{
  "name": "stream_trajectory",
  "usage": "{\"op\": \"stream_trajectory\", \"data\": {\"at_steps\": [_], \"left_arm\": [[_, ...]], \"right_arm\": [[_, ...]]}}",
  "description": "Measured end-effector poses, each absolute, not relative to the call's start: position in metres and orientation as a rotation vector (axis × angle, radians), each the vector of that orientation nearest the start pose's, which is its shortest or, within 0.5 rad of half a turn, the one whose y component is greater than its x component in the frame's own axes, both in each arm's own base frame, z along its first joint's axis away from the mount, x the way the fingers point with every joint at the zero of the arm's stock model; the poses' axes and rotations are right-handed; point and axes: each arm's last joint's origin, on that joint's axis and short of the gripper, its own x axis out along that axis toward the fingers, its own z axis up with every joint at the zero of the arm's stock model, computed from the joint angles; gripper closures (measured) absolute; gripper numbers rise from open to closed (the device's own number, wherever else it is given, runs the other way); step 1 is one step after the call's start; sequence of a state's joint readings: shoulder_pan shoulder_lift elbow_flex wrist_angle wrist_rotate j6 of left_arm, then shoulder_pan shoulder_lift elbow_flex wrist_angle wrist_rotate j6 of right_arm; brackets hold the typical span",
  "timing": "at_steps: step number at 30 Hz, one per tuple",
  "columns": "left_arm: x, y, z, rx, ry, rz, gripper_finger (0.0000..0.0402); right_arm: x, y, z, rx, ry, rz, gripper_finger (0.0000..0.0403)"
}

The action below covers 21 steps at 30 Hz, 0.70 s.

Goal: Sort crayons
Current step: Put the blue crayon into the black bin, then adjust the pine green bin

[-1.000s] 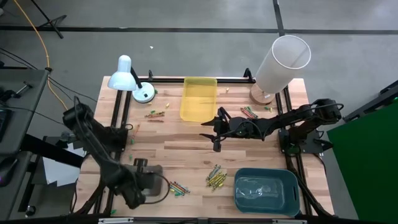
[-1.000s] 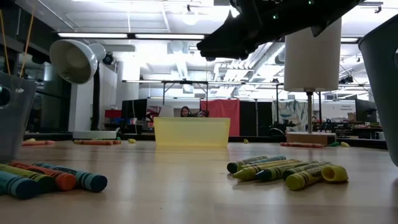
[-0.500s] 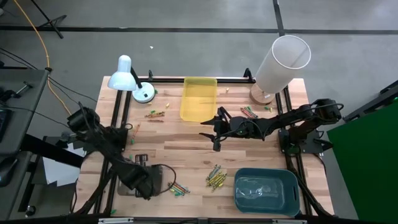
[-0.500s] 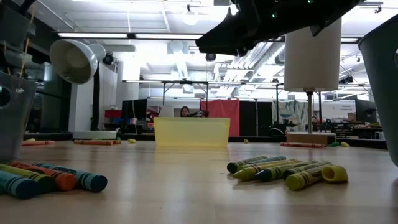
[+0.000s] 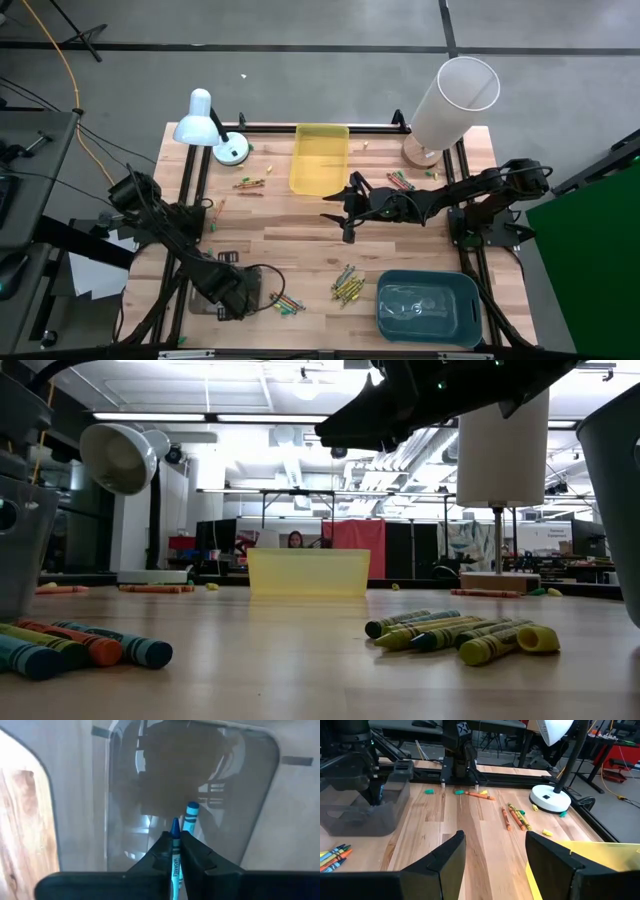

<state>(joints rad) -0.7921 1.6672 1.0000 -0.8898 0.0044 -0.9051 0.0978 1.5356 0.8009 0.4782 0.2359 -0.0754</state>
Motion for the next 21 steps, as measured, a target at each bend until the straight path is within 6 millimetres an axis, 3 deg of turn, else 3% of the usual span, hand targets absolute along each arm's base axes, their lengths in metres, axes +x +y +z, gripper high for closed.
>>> {"op": "stream_trajectory", "data": {"at_steps": [6,11,16,21], "left_arm": [[0.194,-0.198,0.166,-0.101,1.577,0.06,0.0326],[0.198,-0.199,0.179,-0.06,1.583,0.032,0.0276],[0.203,-0.191,0.216,0.077,1.584,0.065,0.0247],[0.213,-0.172,0.263,0.256,1.211,0.144,0.0243]], "right_arm": [[0.325,0.025,0.223,-0.118,0.258,-0.128,0.0203],[0.325,0.025,0.223,-0.118,0.259,-0.128,0.0203],[0.325,0.025,0.224,-0.119,0.249,-0.128,0.0203],[0.325,0.025,0.225,-0.117,0.235,-0.129,0.0203]]}}
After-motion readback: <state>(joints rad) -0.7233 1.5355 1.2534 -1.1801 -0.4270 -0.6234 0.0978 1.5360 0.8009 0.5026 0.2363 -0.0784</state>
